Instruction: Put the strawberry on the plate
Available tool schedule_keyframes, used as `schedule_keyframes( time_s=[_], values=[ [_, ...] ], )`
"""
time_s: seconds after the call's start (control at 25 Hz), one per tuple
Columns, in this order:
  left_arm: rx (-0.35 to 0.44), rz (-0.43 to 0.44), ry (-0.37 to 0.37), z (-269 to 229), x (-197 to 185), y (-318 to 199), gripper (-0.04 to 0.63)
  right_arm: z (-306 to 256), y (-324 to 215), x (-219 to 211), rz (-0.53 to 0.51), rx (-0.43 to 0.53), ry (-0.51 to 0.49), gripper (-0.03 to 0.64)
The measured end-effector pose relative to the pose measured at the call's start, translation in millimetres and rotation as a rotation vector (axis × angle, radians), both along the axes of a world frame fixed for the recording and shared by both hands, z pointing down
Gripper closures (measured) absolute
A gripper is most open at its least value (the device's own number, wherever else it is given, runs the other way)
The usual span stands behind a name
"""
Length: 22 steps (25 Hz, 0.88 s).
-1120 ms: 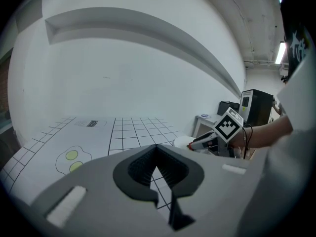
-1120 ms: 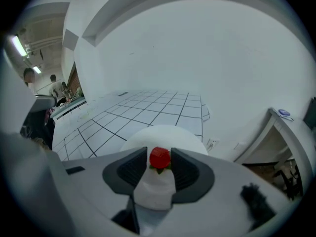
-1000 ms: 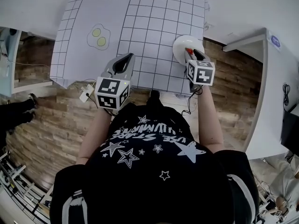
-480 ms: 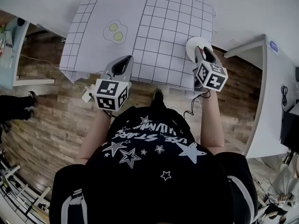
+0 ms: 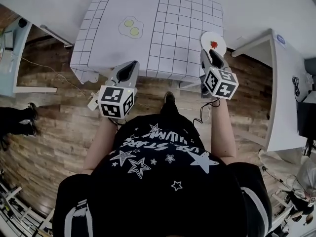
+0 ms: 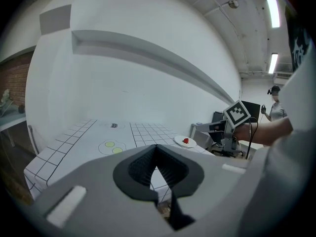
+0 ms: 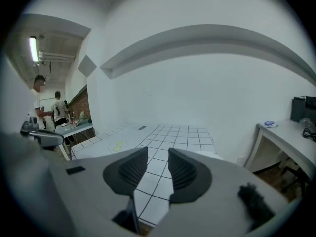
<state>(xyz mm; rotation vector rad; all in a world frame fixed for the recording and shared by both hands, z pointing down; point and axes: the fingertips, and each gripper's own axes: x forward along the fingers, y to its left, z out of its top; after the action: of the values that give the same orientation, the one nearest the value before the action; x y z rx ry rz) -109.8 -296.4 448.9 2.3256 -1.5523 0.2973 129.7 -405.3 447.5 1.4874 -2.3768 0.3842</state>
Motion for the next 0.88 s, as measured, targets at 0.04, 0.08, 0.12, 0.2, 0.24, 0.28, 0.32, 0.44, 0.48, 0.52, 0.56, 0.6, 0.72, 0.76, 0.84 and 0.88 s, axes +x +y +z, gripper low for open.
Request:
schedule_keyframes(
  time_s=[0.04,0.08,0.12,0.2,0.24,0.28,0.32,0.44,0.48,0.52,0.56,0.6,0.72,0.76,0.84,0.88],
  values=[
    [0.001,0.005,0.004,-0.6,-4.2,7.4,0.586,-2.2,8.9,-4.3,0.002,0.003,0.001,0.477],
    [0.001,0.009,0.007,-1.1,-8.6,14.4,0.586,-4.3,17.6,-8.2,0.007,0.006,0.001,0.479],
    [0.001,0.014,0.011,-1.4,-12.9,20.9,0.586,-6.2,26.2,-11.3,0.014,0.009,0.001,0.480],
    [-0.001,0.023,0.023,-1.1,-20.5,32.6,0.586,-8.3,43.9,-15.0,0.032,0.013,0.000,0.488],
    [-0.003,0.030,0.026,-0.4,-23.6,38.2,0.586,-8.6,53.0,-15.9,0.042,0.013,0.000,0.491],
    [-0.005,0.039,0.025,0.3,-26.0,43.7,0.586,-8.4,62.3,-16.3,0.052,0.013,0.001,0.495],
    [-0.004,0.051,0.021,0.8,-27.7,49.2,0.586,-7.8,71.8,-16.4,0.062,0.013,0.002,0.499],
    [0.010,0.099,0.003,-0.9,-30.3,63.7,0.586,-4.8,99.4,-17.5,0.090,0.011,0.006,0.509],
    [0.015,0.113,0.000,-1.6,-31.2,68.2,0.586,-3.3,108.2,-18.6,0.096,0.008,0.008,0.514],
    [0.016,0.124,0.001,-1.7,-32.3,72.9,0.586,-1.5,117.1,-20.0,0.103,0.003,0.011,0.518],
    [0.015,0.134,0.004,-0.8,-33.3,77.7,0.586,0.1,125.8,-21.2,0.110,-0.001,0.013,0.521],
    [0.010,0.143,0.009,0.9,-33.9,82.6,0.586,0.8,134.5,-21.7,0.120,-0.004,0.015,0.524],
    [0.008,0.193,-0.012,6.2,-29.2,97.9,0.586,-3.4,161.2,-16.9,0.174,0.007,0.012,0.549],
    [0.017,0.219,-0.033,6.4,-25.1,103.4,0.586,-5.6,170.3,-13.8,0.192,0.012,0.009,0.566],
    [0.039,0.268,-0.058,3.9,-16.0,114.0,0.586,-7.3,186.8,-7.7,0.217,0.013,0.005,0.581],
    [0.046,0.285,-0.056,2.1,-12.5,118.7,0.586,-6.5,193.9,-5.3,0.223,0.008,0.006,0.586]
  ],
)
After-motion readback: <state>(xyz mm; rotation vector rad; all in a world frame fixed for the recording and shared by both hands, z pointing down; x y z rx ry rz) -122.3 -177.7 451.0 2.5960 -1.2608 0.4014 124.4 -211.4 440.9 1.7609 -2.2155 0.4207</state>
